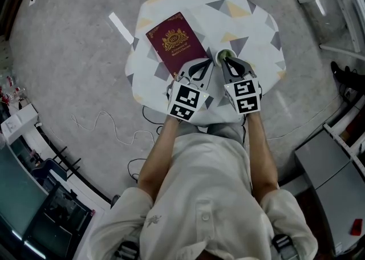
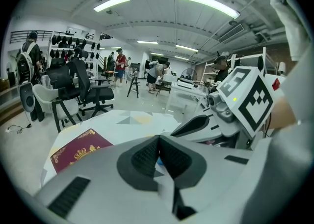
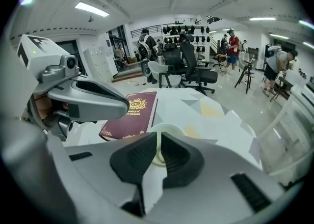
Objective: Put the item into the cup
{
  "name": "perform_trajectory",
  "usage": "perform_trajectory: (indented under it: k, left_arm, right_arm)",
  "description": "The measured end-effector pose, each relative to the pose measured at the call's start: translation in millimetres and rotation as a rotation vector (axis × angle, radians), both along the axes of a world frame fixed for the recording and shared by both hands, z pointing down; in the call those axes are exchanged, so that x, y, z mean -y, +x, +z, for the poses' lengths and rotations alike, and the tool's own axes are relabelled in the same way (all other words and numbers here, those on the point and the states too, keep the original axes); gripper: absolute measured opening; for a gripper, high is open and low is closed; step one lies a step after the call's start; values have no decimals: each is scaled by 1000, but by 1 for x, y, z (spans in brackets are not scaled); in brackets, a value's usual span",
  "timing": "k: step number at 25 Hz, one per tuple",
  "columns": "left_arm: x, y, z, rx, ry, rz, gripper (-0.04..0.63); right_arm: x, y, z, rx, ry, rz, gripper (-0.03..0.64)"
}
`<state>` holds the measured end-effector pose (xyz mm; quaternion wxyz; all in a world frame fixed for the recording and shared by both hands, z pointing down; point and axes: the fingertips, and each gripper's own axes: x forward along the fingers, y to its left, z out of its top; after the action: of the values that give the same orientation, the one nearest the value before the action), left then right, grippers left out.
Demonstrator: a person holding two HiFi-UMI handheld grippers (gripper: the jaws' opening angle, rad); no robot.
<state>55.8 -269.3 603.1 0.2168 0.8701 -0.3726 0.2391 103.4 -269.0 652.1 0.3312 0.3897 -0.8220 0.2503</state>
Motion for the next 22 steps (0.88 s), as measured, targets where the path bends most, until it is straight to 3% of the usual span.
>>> perform_trajectory:
  k: [9,22]
  left_arm:
    - [-2,-10,-42,-24,79,27,12]
    - [-11,-25,-141,-111,252,72,14]
  right_arm:
    - [-2,-9,-64,74,108,45,38]
    - [-24,-10,-190,86,382,155,44]
